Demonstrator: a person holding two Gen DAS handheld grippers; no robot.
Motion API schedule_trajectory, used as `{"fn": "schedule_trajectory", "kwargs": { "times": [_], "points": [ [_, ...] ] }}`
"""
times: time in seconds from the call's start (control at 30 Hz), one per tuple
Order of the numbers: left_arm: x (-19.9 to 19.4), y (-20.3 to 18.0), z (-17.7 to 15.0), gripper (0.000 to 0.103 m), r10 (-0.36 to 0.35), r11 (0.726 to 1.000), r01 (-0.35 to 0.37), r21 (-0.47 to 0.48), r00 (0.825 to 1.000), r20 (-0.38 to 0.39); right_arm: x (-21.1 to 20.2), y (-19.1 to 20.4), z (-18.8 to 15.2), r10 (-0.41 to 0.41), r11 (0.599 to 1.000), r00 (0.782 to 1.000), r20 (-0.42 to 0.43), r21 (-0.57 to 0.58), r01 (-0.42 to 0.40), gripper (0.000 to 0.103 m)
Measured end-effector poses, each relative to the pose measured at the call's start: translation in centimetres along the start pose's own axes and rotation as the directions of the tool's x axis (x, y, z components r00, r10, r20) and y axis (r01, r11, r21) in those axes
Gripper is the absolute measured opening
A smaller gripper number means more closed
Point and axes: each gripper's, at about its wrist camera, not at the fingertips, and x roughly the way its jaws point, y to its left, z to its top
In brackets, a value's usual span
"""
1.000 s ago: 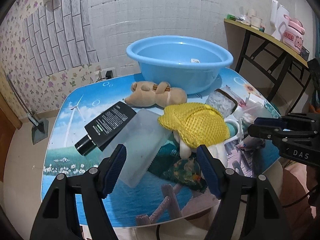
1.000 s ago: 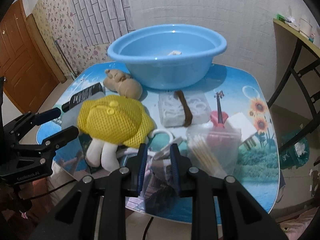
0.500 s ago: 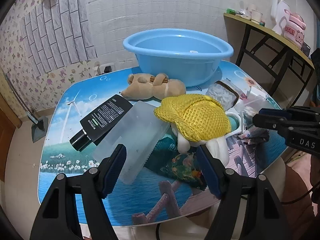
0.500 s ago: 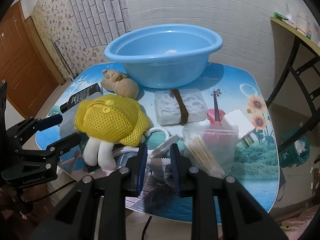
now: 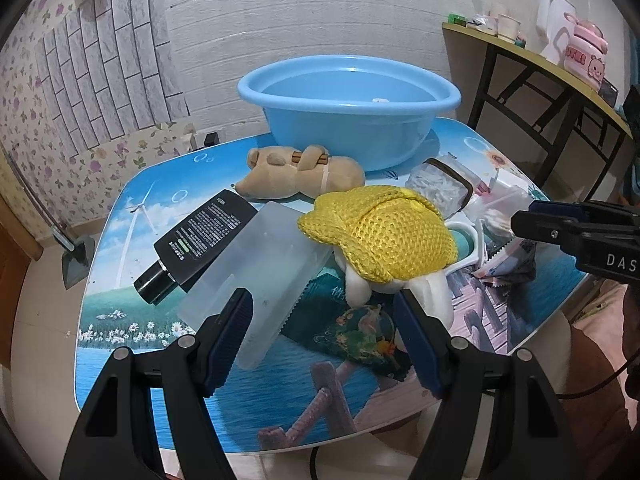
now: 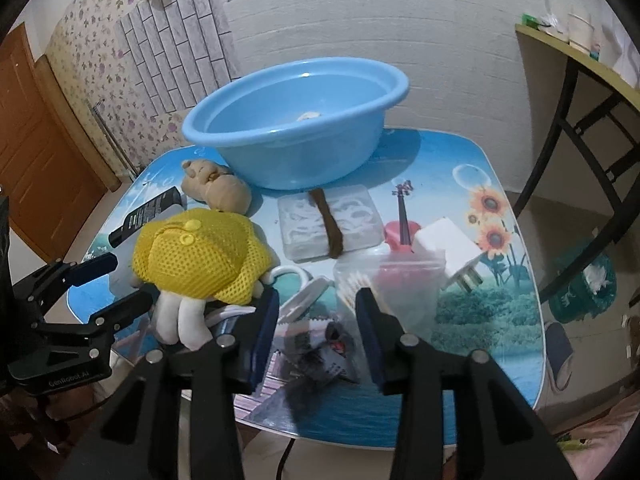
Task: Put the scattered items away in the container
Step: 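Close the left gripper on the frosted plastic box while the right grasps the snack packet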
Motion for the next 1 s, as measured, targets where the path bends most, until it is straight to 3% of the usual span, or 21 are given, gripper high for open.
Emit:
{"fn": "schedule_trajectory", "kwargs": {
  "times": [0.2,0.4,0.9,0.97,1.0],
  "points": [
    [0.0,1.6,0.3,0.073,0.028,0.999,-0.028,-0.030,1.000,0.006,0.0,0.0,-0.2,0.006,1.000,1.000,-0.004,-0.003,-0.006,0.047],
    [0.4,2.4,0.0,0.073,0.037,0.998,-0.037,-0.051,0.999,-0.007,0.5,-0.1,-0.3,0.006,1.000,1.000,-0.015,0.003,-0.006,0.063],
    [1.7,2.4,-0.5,0.080,0.047,0.999,-0.047,-0.011,0.999,-0.013,2.0,1.0,-0.7,0.003,0.999,0.999,-0.051,-0.038,-0.005,0.063],
    [1.8,2.6,-0.6,0.080,0.051,0.999,-0.051,-0.018,0.999,-0.013,2.0,1.0,-0.7,0.007,0.999,0.999,-0.050,-0.042,-0.009,0.056],
    [1.8,2.9,-0.6,0.080,0.050,0.998,-0.050,-0.023,0.999,-0.014,2.0,0.9,-0.7,0.008,0.999,0.999,-0.053,-0.040,-0.010,0.047]
  ]
}}
